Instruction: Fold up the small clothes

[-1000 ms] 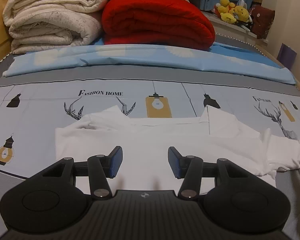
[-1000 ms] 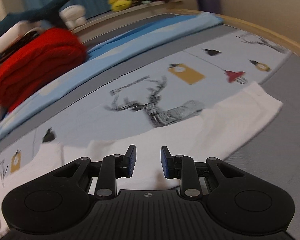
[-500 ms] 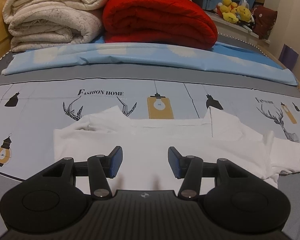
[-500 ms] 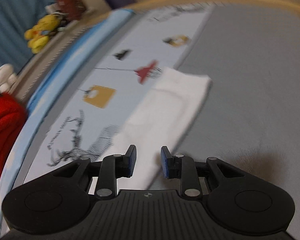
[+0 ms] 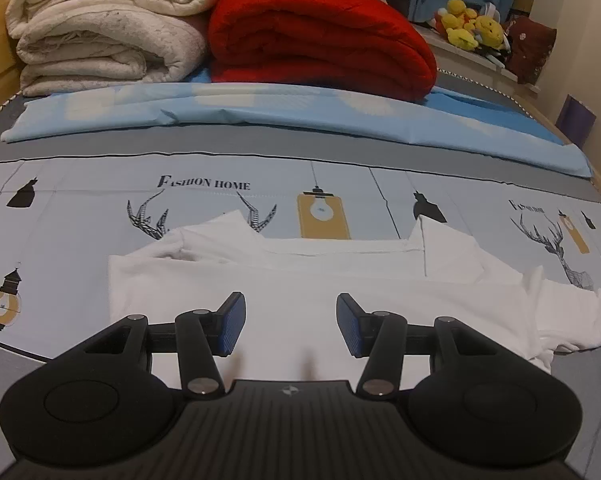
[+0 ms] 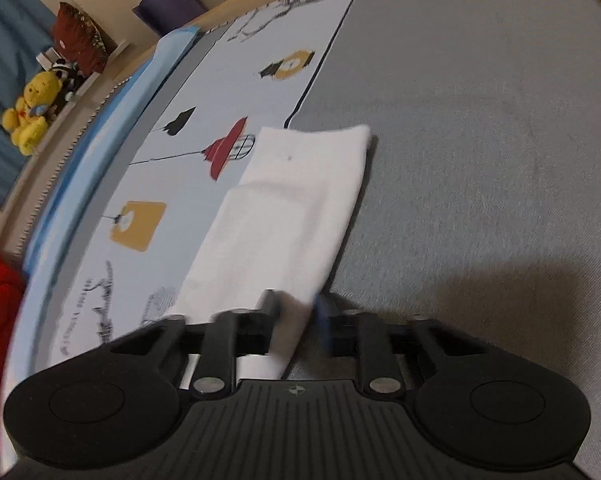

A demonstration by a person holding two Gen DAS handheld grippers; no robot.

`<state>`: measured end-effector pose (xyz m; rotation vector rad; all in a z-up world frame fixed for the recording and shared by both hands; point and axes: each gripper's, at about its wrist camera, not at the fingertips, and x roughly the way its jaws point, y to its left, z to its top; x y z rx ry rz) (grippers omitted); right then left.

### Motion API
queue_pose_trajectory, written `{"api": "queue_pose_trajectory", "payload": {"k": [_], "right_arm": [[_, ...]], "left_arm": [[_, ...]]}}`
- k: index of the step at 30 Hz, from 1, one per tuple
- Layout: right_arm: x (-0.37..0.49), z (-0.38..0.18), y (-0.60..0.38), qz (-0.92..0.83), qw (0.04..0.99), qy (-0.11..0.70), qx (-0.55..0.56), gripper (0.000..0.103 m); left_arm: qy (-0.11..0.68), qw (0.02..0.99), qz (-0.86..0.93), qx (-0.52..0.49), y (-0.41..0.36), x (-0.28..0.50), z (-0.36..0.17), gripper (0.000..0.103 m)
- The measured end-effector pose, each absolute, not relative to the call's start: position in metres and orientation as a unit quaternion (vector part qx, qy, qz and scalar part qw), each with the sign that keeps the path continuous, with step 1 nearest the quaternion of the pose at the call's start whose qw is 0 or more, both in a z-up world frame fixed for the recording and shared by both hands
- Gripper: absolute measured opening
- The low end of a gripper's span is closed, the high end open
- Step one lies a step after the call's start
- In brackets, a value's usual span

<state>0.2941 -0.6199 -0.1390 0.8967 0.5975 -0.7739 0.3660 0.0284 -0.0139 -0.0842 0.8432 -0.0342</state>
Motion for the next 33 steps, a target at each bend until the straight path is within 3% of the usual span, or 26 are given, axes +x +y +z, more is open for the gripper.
{"api": "queue_pose_trajectory", "payload": {"k": [6,9,14,17,20,23,31,33], "right_arm": [[0.319,-0.073,-0.550,-0.364,0.872,0.213,0.248,0.001],[0.330,-0.020,-0.463,-0.277,0.936,0.169,0.137,0.001],[0.317,0.031,-0.315,-0.055,0.984,0.142,0.089,0.001],[0.307,0.032,-0.237,0.094,0.973,0.189,0.092,0.002],[0.305,0.001,-0.174,0.249,0.903,0.335,0.104,0.004],[0.295,-0.024,-0.153,0.252,0.870,0.411,0.104,0.007],[0.319,-0.038,-0.198,0.131,0.879,0.421,0.181,0.011],[0.325,-0.048,-0.207,0.101,0.874,0.435,0.191,0.011]], "left_arm": [[0.403,0.913,-0.003,-0.060,0.051,0.366,-0.006,0.055],[0.397,0.914,0.010,-0.079,0.069,0.365,0.002,0.055],[0.385,0.912,0.044,-0.138,0.114,0.364,0.016,0.055],[0.379,0.905,0.069,-0.180,0.140,0.363,0.022,0.055],[0.379,0.901,0.075,-0.195,0.153,0.360,0.026,0.055],[0.383,0.900,0.075,-0.197,0.156,0.358,0.027,0.055],[0.413,0.879,0.077,-0.223,0.156,0.362,0.003,0.051],[0.430,0.868,0.076,-0.236,0.158,0.367,-0.010,0.033]]}}
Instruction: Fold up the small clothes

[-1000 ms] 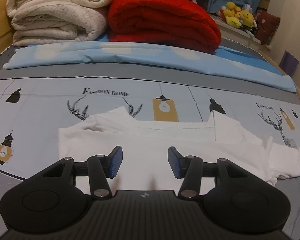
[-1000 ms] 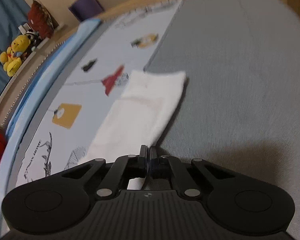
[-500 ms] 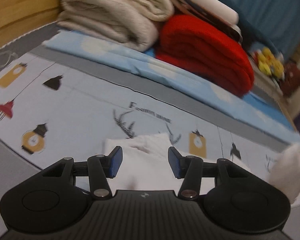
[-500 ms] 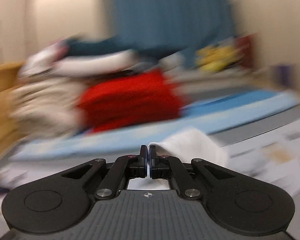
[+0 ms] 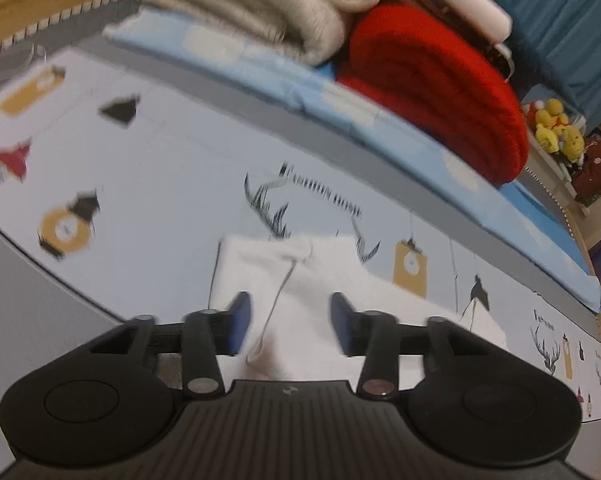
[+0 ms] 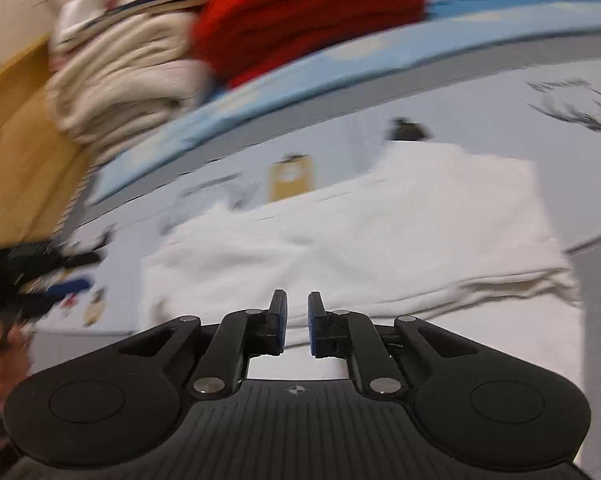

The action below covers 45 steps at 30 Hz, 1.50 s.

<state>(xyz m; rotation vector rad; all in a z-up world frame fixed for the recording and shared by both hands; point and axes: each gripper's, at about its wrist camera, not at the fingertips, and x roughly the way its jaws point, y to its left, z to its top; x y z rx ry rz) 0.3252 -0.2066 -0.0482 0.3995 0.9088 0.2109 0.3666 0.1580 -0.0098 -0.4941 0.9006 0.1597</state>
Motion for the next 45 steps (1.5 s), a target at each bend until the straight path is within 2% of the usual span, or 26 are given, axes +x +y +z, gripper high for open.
{"api": "queue_pose_trajectory", "payload": {"k": [9,20,22,24,26,30,34,36,37,39,41,45], "right_arm": [[0.357,-0.053,-0.252,0.040,0.877,0.425,0.220,0.011],[0.360,-0.056,-0.294,-0.054,0.874,0.410,0.254,0.011],[0.360,-0.060,-0.296,-0.055,0.870,0.415,0.261,0.011],[0.360,-0.062,-0.295,-0.054,0.867,0.418,0.265,0.011],[0.360,-0.064,-0.291,-0.044,0.868,0.419,0.264,0.011],[0.364,-0.074,-0.288,-0.032,0.869,0.419,0.260,0.011],[0.364,-0.103,-0.302,-0.065,0.837,0.464,0.282,0.011],[0.359,-0.113,-0.311,-0.090,0.817,0.492,0.287,0.010],[0.356,-0.113,-0.313,-0.099,0.814,0.498,0.283,0.006],[0.349,-0.107,-0.313,-0.127,0.814,0.502,0.262,0.006],[0.342,-0.098,-0.311,-0.156,0.823,0.491,0.240,0.012],[0.338,-0.082,-0.308,-0.128,0.856,0.429,0.260,0.013]], "left_arm": [[0.504,0.812,0.096,-0.277,0.160,0.383,-0.067,0.032],[0.522,0.798,0.108,-0.282,0.157,0.394,-0.089,0.032],[0.518,0.804,0.104,-0.273,0.155,0.393,-0.087,0.016],[0.507,0.813,0.100,-0.267,0.154,0.390,-0.080,0.011],[0.482,0.825,0.100,-0.276,0.152,0.380,-0.060,0.010],[0.434,0.857,0.117,-0.252,0.144,0.353,-0.019,0.010],[0.465,0.819,0.168,-0.289,0.166,0.343,-0.039,0.012],[0.489,0.802,0.162,-0.302,0.171,0.346,-0.050,0.016],[0.490,0.800,0.170,-0.303,0.174,0.346,-0.052,0.017],[0.477,0.805,0.191,-0.297,0.177,0.343,-0.047,0.026],[0.459,0.815,0.195,-0.294,0.178,0.343,-0.041,0.026],[0.455,0.825,0.172,-0.288,0.173,0.350,-0.040,0.026]]}}
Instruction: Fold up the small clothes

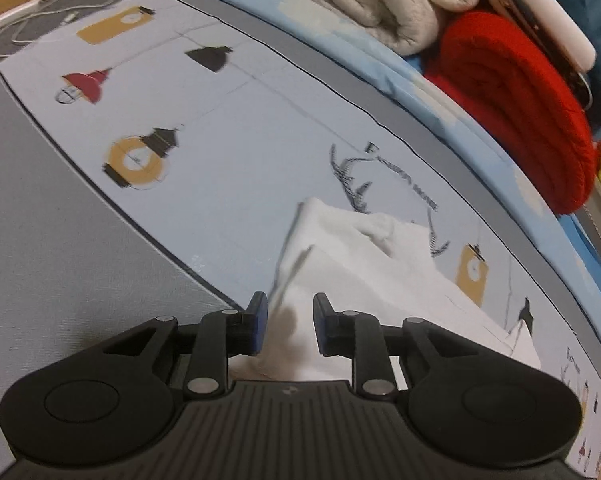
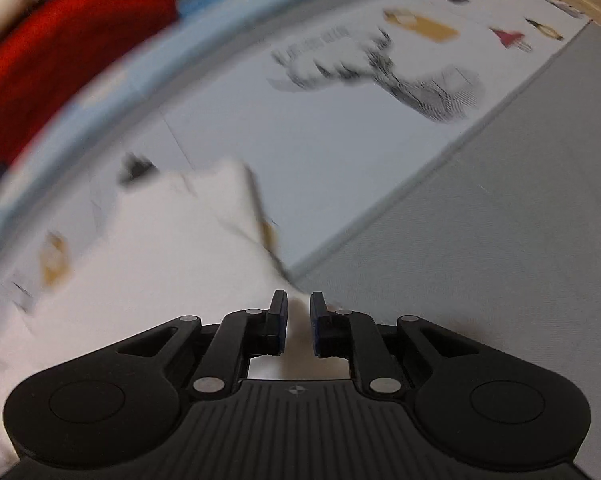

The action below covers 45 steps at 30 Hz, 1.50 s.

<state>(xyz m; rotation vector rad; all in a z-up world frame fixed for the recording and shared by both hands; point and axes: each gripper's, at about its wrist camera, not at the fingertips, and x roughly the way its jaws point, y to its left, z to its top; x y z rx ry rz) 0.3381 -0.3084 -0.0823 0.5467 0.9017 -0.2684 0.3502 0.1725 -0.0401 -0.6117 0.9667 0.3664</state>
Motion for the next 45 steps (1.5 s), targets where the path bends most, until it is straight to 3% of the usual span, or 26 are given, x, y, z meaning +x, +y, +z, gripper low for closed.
{"api": "queue_pose_trajectory", "payload": {"k": [2,4,6,10,12,15,28,30,31,32,33,35,38,43,45], "right_arm": [[0.345,-0.084,-0.305,-0.096,0.861,0.425,0.262,0.021],[0.356,-0.100,-0.305,-0.088,0.841,0.469,0.255,0.027],[0.359,-0.114,-0.310,-0.110,0.818,0.504,0.253,0.026],[0.361,-0.096,-0.316,-0.106,0.846,0.458,0.251,0.029],[0.366,-0.087,-0.321,-0.106,0.870,0.427,0.222,0.035],[0.374,-0.087,-0.330,-0.100,0.878,0.416,0.217,0.047],[0.413,-0.126,-0.328,-0.031,0.868,0.459,0.184,0.052],[0.418,-0.126,-0.326,-0.024,0.872,0.455,0.177,0.049],[0.420,-0.126,-0.324,-0.019,0.875,0.452,0.175,0.037],[0.423,-0.127,-0.323,-0.011,0.876,0.451,0.173,0.026],[0.425,-0.126,-0.320,-0.009,0.878,0.449,0.164,0.024],[0.428,-0.124,-0.317,-0.003,0.883,0.444,0.153,0.011],[0.432,-0.119,-0.323,-0.005,0.887,0.429,0.170,0.009],[0.436,-0.092,-0.332,-0.024,0.919,0.357,0.167,0.009],[0.436,-0.084,-0.334,-0.032,0.931,0.325,0.162,0.010]], "left_arm": [[0.467,0.816,0.161,-0.299,0.174,0.354,-0.048,0.026],[0.499,0.793,0.149,-0.317,0.176,0.360,-0.068,0.031],[0.526,0.771,0.141,-0.329,0.180,0.364,-0.084,0.032],[0.503,0.791,0.142,-0.320,0.191,0.370,-0.071,0.036],[0.486,0.814,0.149,-0.283,0.191,0.376,-0.060,0.049],[0.486,0.832,0.138,-0.229,0.185,0.390,-0.060,0.059],[0.522,0.830,0.095,-0.175,0.179,0.418,-0.096,0.059],[0.521,0.831,0.092,-0.172,0.178,0.423,-0.096,0.056],[0.521,0.832,0.090,-0.171,0.177,0.425,-0.097,0.053],[0.521,0.833,0.085,-0.168,0.175,0.427,-0.097,0.041],[0.521,0.833,0.079,-0.166,0.174,0.429,-0.097,0.029],[0.520,0.837,0.060,-0.156,0.168,0.433,-0.095,0.013],[0.512,0.850,0.050,-0.113,0.157,0.436,-0.091,0.011],[0.446,0.885,0.009,-0.133,0.149,0.438,-0.067,0.011],[0.425,0.895,0.005,-0.135,0.143,0.441,-0.058,0.017]]}}
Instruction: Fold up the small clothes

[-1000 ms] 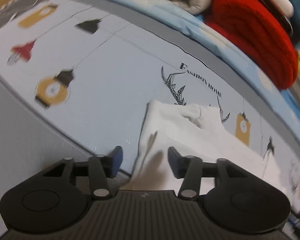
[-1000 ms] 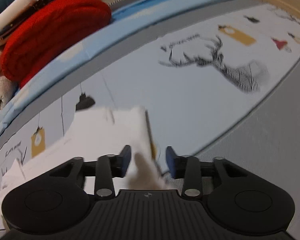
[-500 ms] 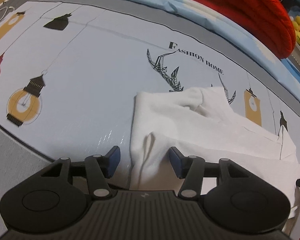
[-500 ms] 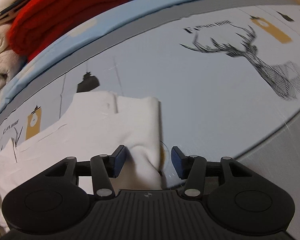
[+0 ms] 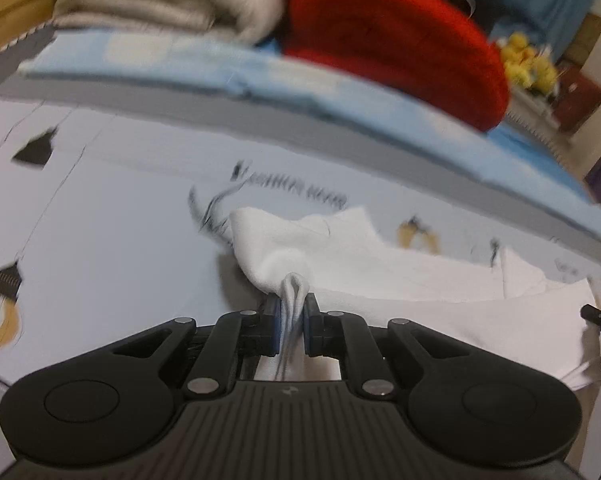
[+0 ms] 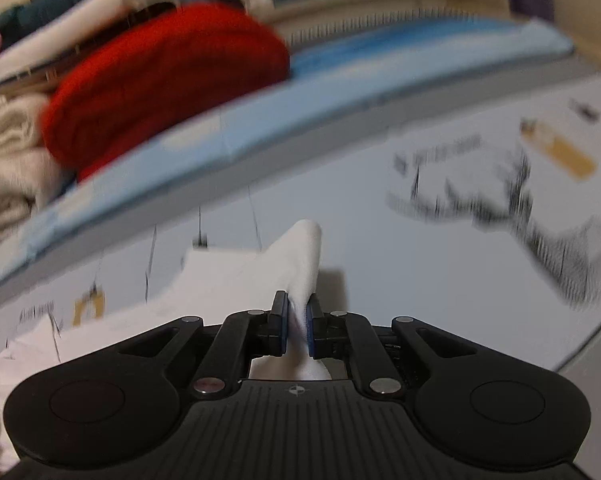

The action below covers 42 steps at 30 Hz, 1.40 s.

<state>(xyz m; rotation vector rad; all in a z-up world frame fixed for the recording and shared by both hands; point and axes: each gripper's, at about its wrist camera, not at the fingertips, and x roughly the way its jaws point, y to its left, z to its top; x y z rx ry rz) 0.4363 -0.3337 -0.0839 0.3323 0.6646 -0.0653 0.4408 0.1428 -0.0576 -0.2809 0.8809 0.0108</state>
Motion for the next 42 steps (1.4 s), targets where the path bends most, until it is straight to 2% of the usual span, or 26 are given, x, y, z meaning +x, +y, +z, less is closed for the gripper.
{"api": "queue_pose_trajectory", "payload": {"k": [1,3,4,11,16,17,21,25,27,32,35,36,42], "right_arm": [[0.438,-0.081,-0.334,-0.043,0.936,0.315,0.153,0.012],[0.442,-0.078,-0.334,-0.079,0.937,0.319,0.121,0.026],[0.442,-0.078,-0.335,-0.091,0.936,0.320,0.115,0.034],[0.434,-0.077,-0.333,-0.047,0.926,0.339,0.161,0.034],[0.436,-0.113,-0.319,-0.038,0.879,0.460,0.122,0.034],[0.432,-0.113,-0.320,-0.039,0.882,0.453,0.128,0.033],[0.421,-0.097,-0.321,-0.031,0.890,0.434,0.135,0.034],[0.415,-0.099,-0.329,-0.081,0.868,0.467,0.145,0.034],[0.403,-0.086,-0.331,-0.090,0.873,0.449,0.166,0.035],[0.361,-0.015,-0.310,-0.058,0.932,0.333,0.127,0.035],[0.322,0.022,-0.300,-0.044,0.955,0.269,0.117,0.035],[0.309,0.033,-0.299,-0.041,0.958,0.255,0.121,0.035],[0.223,0.076,-0.299,0.003,0.971,0.210,0.111,0.035]], "left_arm": [[0.420,0.898,0.014,-0.128,0.140,0.442,-0.055,0.018],[0.417,0.901,0.027,-0.111,0.137,0.443,-0.053,0.037],[0.418,0.901,0.029,-0.110,0.137,0.443,-0.051,0.038],[0.434,0.892,-0.019,-0.127,0.120,0.442,-0.050,0.038],[0.525,0.845,-0.004,-0.099,0.106,0.447,-0.087,0.038],[0.535,0.840,0.002,-0.091,0.105,0.446,-0.091,0.036],[0.508,0.858,0.002,-0.078,0.096,0.438,-0.071,0.039],[0.527,0.846,0.014,-0.081,0.097,0.430,-0.069,0.040],[0.521,0.850,0.039,-0.070,0.099,0.422,-0.061,0.039],[0.419,0.905,0.041,-0.060,0.094,0.381,0.004,0.039],[0.357,0.932,0.019,-0.056,0.088,0.346,0.039,0.045],[0.344,0.937,0.016,-0.052,0.088,0.336,0.047,0.049],[0.293,0.955,0.015,-0.042,0.077,0.252,0.094,0.052]]}}
